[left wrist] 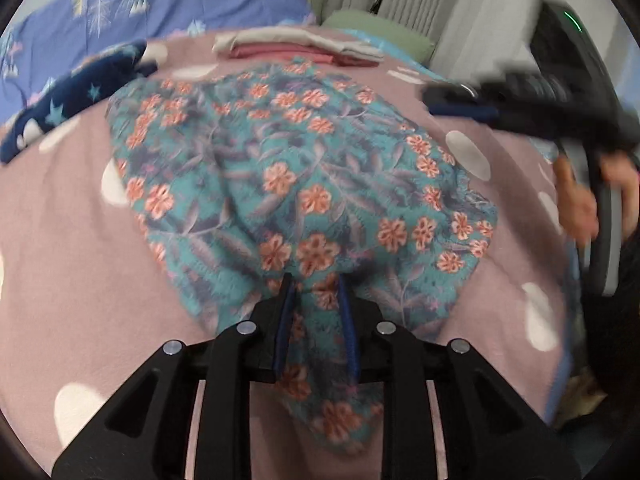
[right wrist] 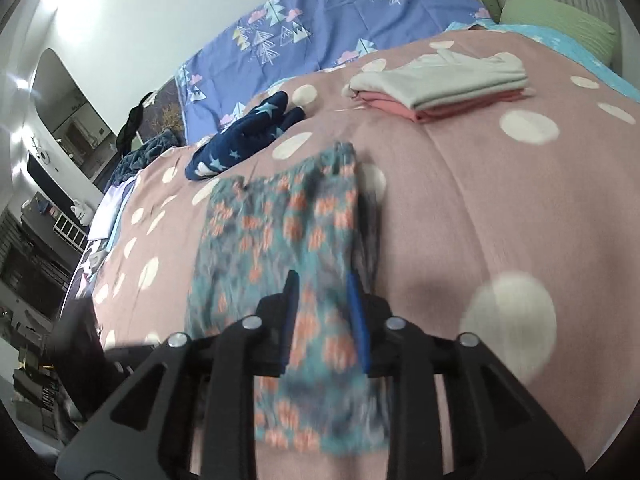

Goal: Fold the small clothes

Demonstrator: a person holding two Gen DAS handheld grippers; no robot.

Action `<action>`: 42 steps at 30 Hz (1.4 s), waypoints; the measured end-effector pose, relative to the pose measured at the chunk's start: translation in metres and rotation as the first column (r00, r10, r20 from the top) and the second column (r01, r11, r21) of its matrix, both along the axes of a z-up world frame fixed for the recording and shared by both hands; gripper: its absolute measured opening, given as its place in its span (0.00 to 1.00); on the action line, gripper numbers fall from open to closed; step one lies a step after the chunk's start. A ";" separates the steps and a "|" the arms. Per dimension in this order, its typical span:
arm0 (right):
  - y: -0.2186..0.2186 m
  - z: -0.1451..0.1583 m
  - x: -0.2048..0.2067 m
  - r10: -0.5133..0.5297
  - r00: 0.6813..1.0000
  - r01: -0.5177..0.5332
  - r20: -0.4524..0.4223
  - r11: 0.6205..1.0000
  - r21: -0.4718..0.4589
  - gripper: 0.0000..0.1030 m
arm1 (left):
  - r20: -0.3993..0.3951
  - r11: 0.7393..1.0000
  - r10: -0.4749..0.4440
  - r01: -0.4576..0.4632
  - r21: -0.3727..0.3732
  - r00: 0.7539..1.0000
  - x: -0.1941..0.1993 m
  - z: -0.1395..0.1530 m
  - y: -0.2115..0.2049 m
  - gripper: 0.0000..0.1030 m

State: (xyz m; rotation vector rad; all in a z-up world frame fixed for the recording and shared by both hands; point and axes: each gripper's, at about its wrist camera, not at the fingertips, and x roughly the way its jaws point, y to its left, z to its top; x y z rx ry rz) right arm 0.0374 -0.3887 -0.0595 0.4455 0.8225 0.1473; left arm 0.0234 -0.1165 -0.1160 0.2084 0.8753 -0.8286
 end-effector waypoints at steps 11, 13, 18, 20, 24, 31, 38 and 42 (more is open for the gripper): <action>-0.001 -0.023 0.083 0.034 0.998 -0.036 -0.051 0.998 -0.048 0.06 | 0.093 0.992 -0.076 0.066 0.111 0.993 -0.026 -0.001 -0.027 0.60; -0.012 -0.035 0.084 0.012 0.997 -0.014 -0.078 1.000 -0.026 0.06 | 0.103 0.991 -0.077 0.065 0.114 0.992 -0.028 -0.002 -0.027 0.60; -0.017 -0.036 0.078 -0.007 0.998 0.003 -0.068 0.998 -0.055 0.14 | 0.065 0.996 -0.076 0.073 0.048 0.995 -0.022 0.000 -0.016 0.60; -0.011 -0.017 0.074 -0.016 1.000 0.015 -0.008 0.994 -0.111 0.13 | 0.066 0.996 -0.076 0.073 0.046 0.995 -0.023 0.000 -0.016 0.60; 0.006 0.003 0.088 0.037 0.999 -0.033 0.014 0.980 -0.197 0.14 | 0.067 0.996 -0.075 0.072 0.047 0.995 -0.022 0.000 -0.017 0.60; -0.021 -0.025 0.154 0.047 0.994 -0.052 -0.102 0.997 -0.054 0.46 | 0.061 0.997 -0.073 0.070 0.042 0.995 -0.021 -0.001 -0.020 0.60; -0.019 0.012 0.135 0.104 0.990 -0.104 0.094 0.995 -0.008 0.06 | 0.051 0.998 -0.065 0.064 0.018 0.997 -0.019 0.000 -0.015 0.60; -0.014 -0.029 0.167 0.120 0.993 -0.121 -0.024 0.988 -0.095 0.07 | 0.047 0.998 -0.059 0.058 0.012 0.997 -0.018 0.000 -0.014 0.60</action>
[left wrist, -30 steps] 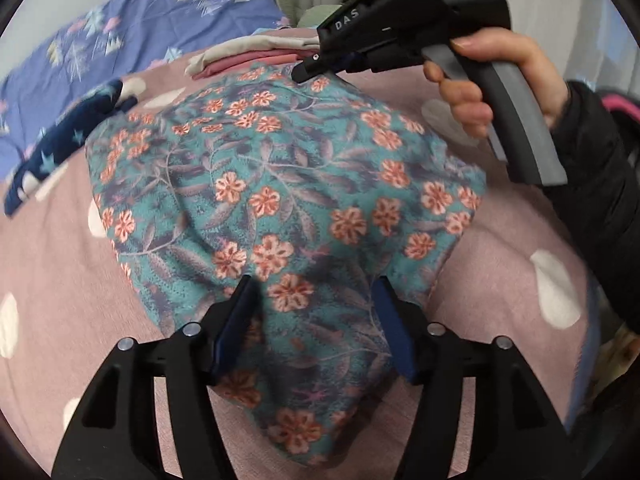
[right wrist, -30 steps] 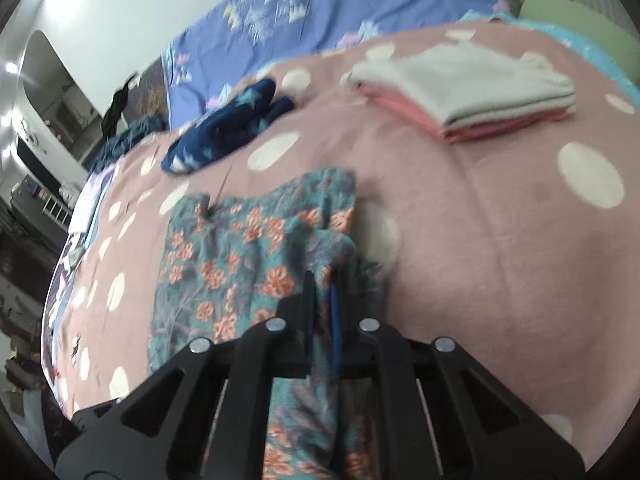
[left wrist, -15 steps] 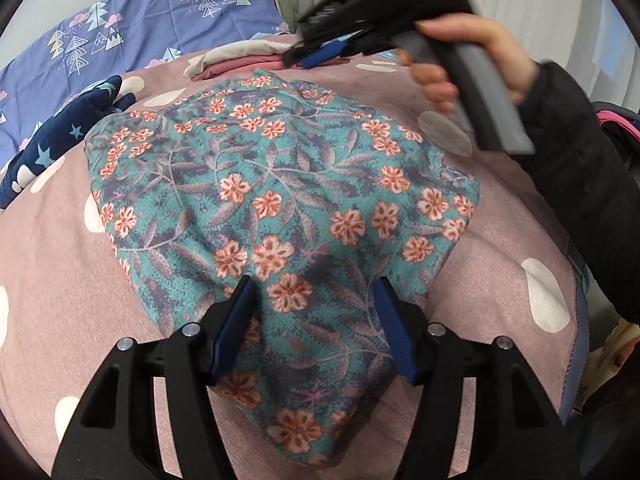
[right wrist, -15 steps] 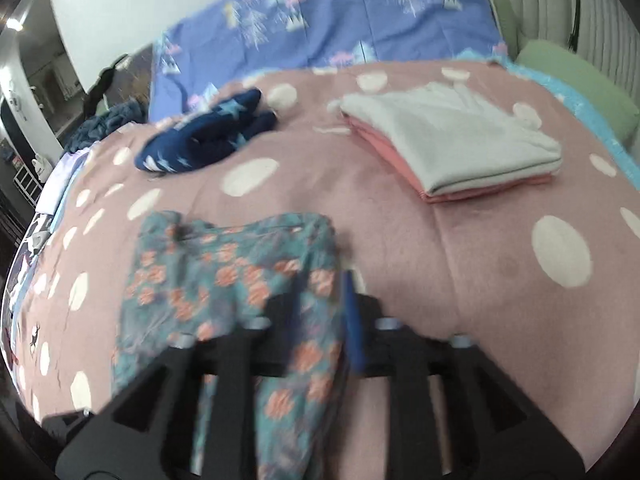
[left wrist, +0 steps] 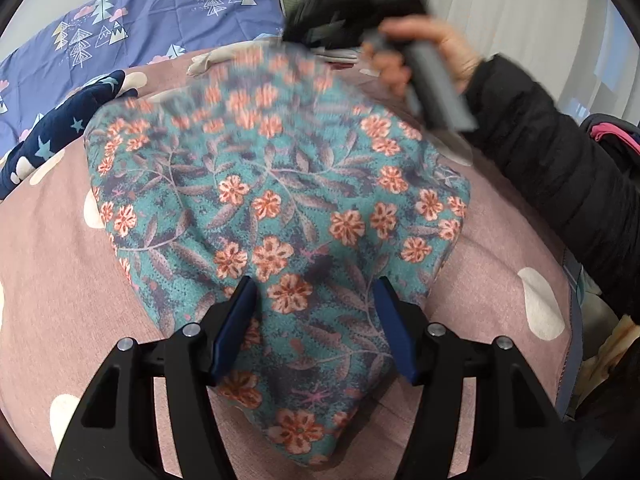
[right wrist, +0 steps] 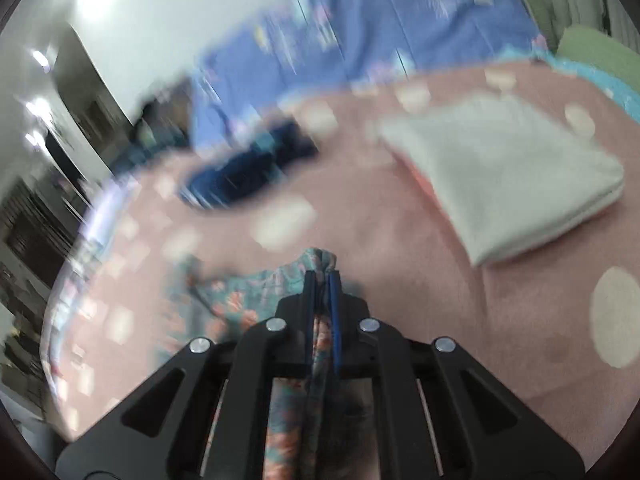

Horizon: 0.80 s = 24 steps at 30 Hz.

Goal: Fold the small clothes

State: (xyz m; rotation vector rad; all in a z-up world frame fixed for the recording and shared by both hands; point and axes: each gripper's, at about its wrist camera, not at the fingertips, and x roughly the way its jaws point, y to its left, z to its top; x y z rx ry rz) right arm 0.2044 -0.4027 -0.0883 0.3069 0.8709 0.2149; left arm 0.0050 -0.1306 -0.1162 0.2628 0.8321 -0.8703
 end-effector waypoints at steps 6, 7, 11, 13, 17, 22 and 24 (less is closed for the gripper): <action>-0.008 0.008 -0.028 -0.070 0.997 0.070 0.032 0.997 0.012 0.21 | -0.013 1.000 0.004 -0.005 -0.022 1.000 0.000 0.003 0.003 0.60; -0.005 0.019 -0.043 -0.044 0.997 0.043 0.065 0.999 0.020 0.21 | -0.018 1.000 0.005 -0.006 -0.030 1.000 0.001 0.005 0.005 0.60; 0.017 0.037 -0.098 0.110 0.988 -0.117 0.111 0.991 0.063 0.21 | -0.075 0.995 0.032 -0.039 -0.093 0.997 0.009 0.012 0.014 0.60; 0.034 0.025 -0.123 0.187 0.978 -0.191 0.089 0.981 0.042 0.21 | -0.091 0.992 0.048 -0.058 -0.110 0.995 0.012 0.014 0.017 0.60; 0.060 -0.021 -0.140 0.156 0.988 -0.151 0.009 0.967 -0.206 0.23 | -0.076 0.994 0.061 -0.067 -0.082 0.995 0.010 0.012 0.015 0.60; 0.056 0.009 -0.156 0.118 0.990 -0.104 0.074 0.980 -0.172 0.42 | -0.055 0.995 0.068 -0.071 -0.065 0.996 0.005 0.014 0.015 0.60; 0.048 0.016 -0.156 0.098 0.992 -0.083 0.081 0.982 -0.172 0.50 | -0.055 0.995 0.073 -0.077 -0.071 0.996 0.003 0.017 0.017 0.60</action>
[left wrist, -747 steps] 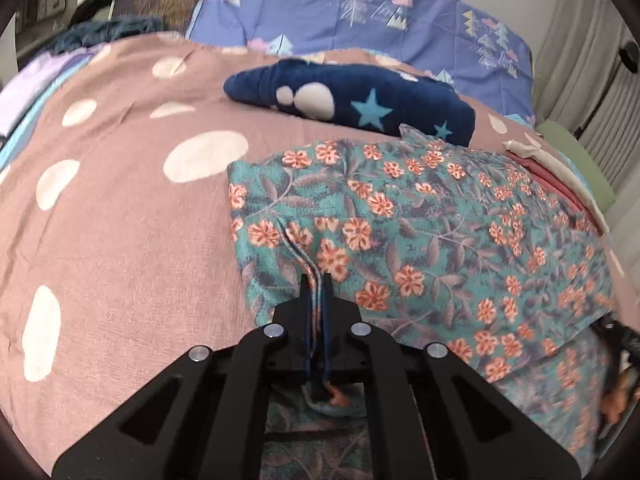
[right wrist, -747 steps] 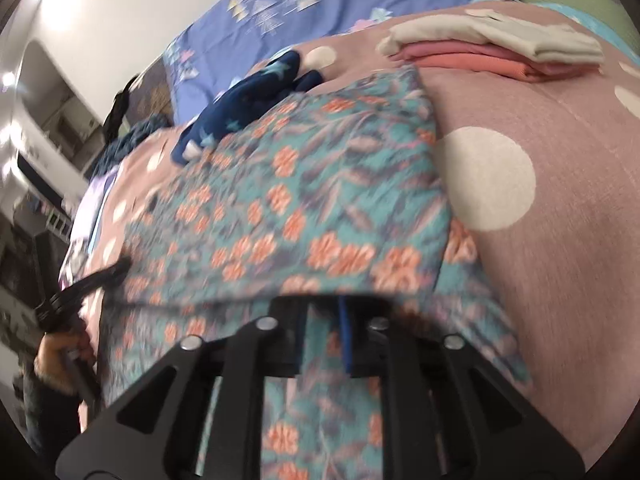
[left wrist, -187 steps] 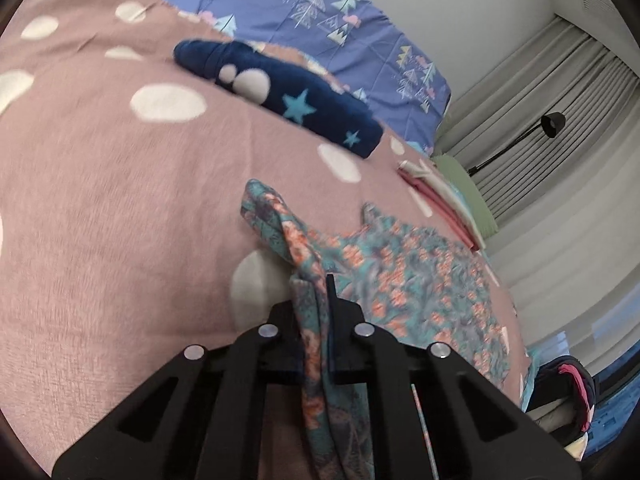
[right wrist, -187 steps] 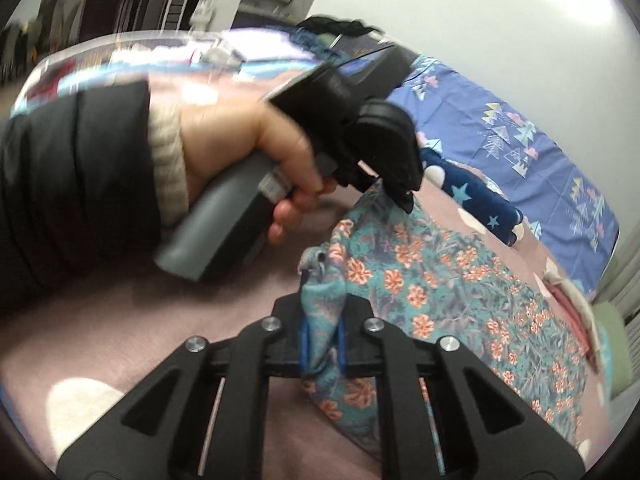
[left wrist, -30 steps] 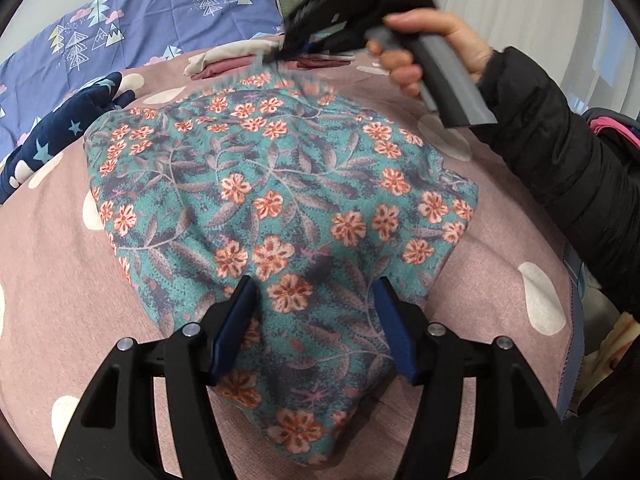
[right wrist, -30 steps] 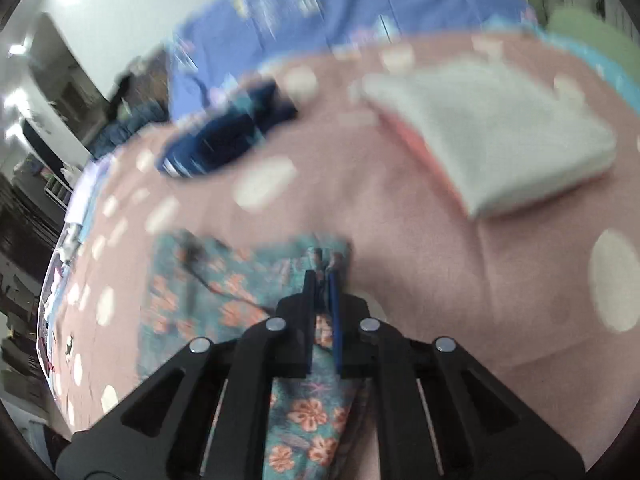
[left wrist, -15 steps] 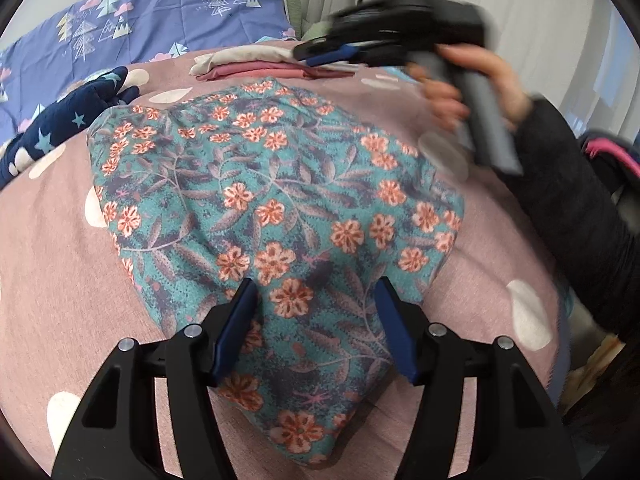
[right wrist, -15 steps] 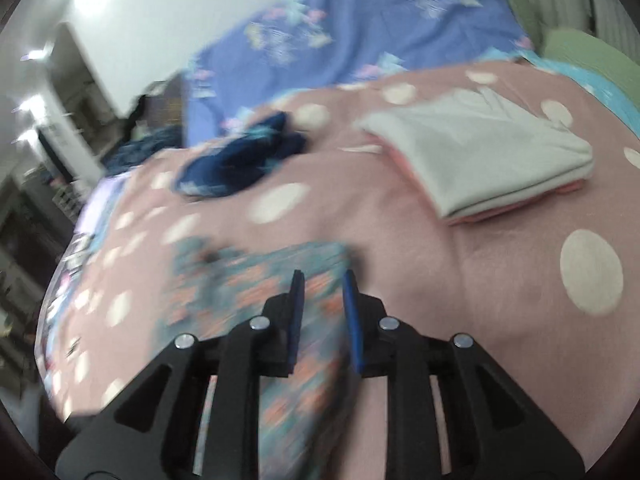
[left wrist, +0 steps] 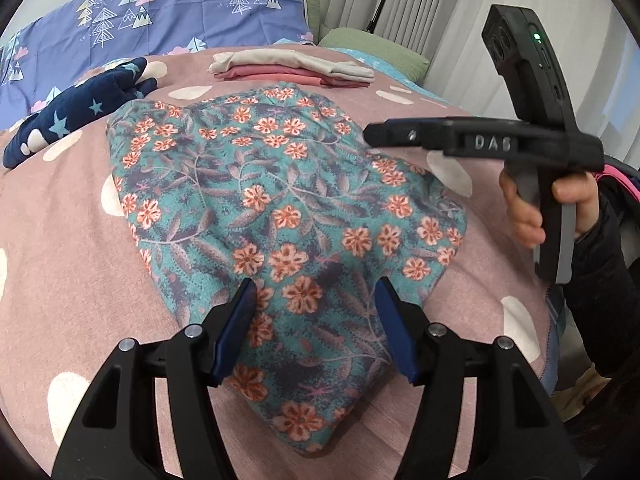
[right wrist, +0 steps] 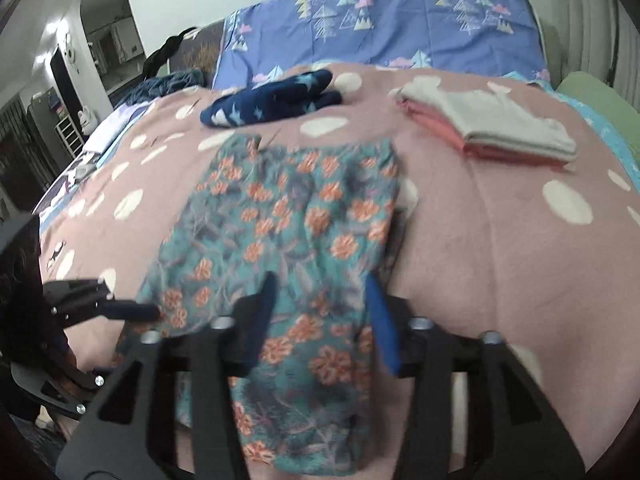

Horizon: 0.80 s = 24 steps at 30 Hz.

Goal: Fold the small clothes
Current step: 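Grasp the folded shirt's edge with both grippers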

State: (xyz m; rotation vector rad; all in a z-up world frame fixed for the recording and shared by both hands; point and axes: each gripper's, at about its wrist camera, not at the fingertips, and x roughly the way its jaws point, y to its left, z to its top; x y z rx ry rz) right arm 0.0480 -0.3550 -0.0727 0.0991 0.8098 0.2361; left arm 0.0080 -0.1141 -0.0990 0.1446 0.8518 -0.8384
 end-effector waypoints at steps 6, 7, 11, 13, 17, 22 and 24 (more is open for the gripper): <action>-0.037 -0.013 0.013 -0.062 0.992 0.080 -0.114 0.984 0.157 0.54 | 0.005 0.997 0.061 -0.060 -0.053 0.998 0.007 0.014 0.019 0.69; -0.037 -0.016 0.014 -0.062 0.990 0.083 -0.123 0.981 0.175 0.55 | 0.001 0.994 0.084 -0.084 -0.064 0.996 0.013 0.016 0.025 0.69; -0.037 -0.026 0.017 -0.050 0.987 0.082 -0.151 0.974 0.212 0.58 | -0.024 0.987 0.151 -0.152 -0.058 0.988 0.037 0.014 0.037 0.69; -0.037 -0.029 0.021 -0.039 0.986 0.075 -0.160 0.972 0.223 0.60 | -0.051 0.984 0.165 -0.169 -0.065 0.985 0.047 0.010 0.041 0.69; -0.036 -0.033 0.031 -0.008 0.985 0.053 -0.174 0.965 0.256 0.65 | -0.132 0.975 0.195 -0.206 -0.080 0.972 0.068 -0.003 0.045 0.69; -0.041 -0.039 0.045 0.025 0.983 0.036 -0.180 0.944 0.327 0.68 | -0.209 0.969 0.195 -0.221 -0.108 0.958 0.087 -0.017 0.045 0.69; -0.041 -0.041 0.051 0.052 0.983 0.015 -0.176 0.934 0.357 0.66 | -0.222 0.967 0.188 -0.220 -0.128 0.957 0.094 -0.018 0.043 0.69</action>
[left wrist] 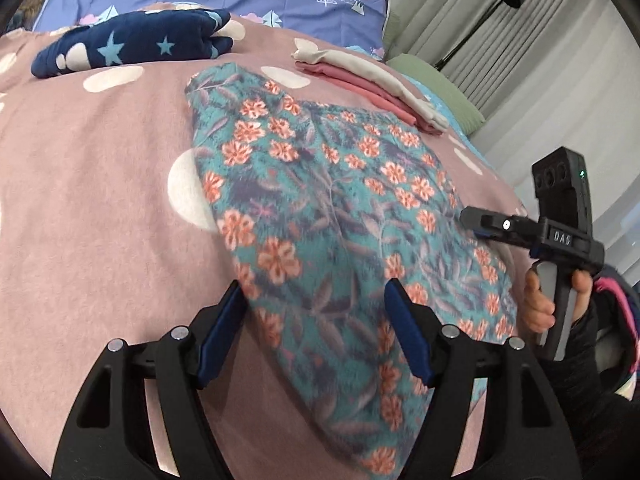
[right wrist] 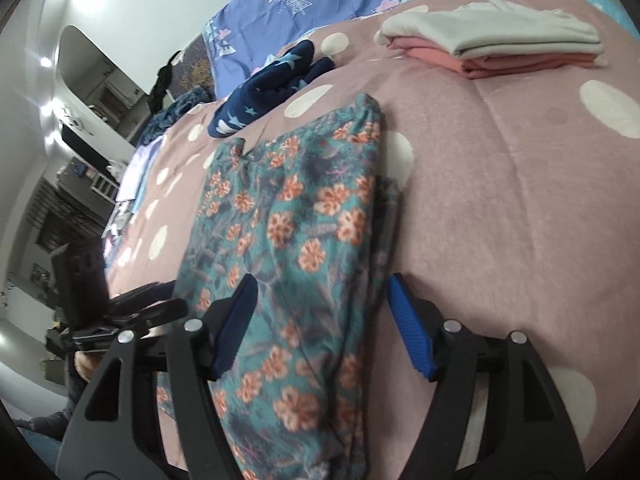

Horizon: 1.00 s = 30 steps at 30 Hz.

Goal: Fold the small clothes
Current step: 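Grasp the folded shirt's edge with both grippers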

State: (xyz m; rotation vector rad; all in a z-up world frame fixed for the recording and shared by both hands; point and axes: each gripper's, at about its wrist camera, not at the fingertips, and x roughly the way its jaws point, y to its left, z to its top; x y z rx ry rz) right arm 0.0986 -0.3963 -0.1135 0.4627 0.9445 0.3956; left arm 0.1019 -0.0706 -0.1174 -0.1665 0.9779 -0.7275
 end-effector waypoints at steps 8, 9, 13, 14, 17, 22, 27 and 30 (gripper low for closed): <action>0.006 -0.008 0.011 0.035 0.999 -0.035 0.002 0.999 0.009 0.58 | -0.023 0.999 -0.013 0.012 -0.049 1.000 0.024 -0.009 -0.010 0.68; 0.004 -0.007 0.010 0.035 0.999 -0.035 -0.001 0.999 0.010 0.55 | -0.020 0.999 -0.014 0.013 -0.048 1.000 0.023 -0.008 -0.009 0.64; -0.003 -0.005 -0.006 0.053 0.998 -0.054 -0.031 0.999 -0.004 0.53 | -0.030 0.999 -0.021 0.019 -0.047 0.999 0.021 -0.008 0.001 0.52; -0.004 -0.006 -0.008 0.055 0.998 -0.055 -0.039 0.998 -0.010 0.52 | -0.035 0.998 -0.026 0.024 -0.051 0.999 0.022 -0.008 0.003 0.51; -0.010 -0.007 -0.005 0.037 0.996 -0.036 -0.079 0.999 0.014 0.51 | -0.042 0.998 -0.029 0.027 -0.052 0.999 0.028 -0.011 0.001 0.51; -0.010 -0.013 0.008 0.044 0.994 -0.042 -0.100 0.999 0.026 0.53 | -0.033 0.998 -0.042 0.040 -0.057 0.999 0.035 -0.014 -0.002 0.52; -0.012 -0.022 0.038 0.056 0.995 -0.048 -0.077 0.993 0.104 0.53 | -0.039 0.996 -0.042 0.039 -0.079 0.998 0.050 -0.016 -0.009 0.52; -0.009 -0.020 0.043 0.056 0.996 -0.047 -0.076 0.993 0.112 0.55 | -0.031 0.996 -0.053 0.051 -0.072 0.998 0.052 -0.016 -0.011 0.52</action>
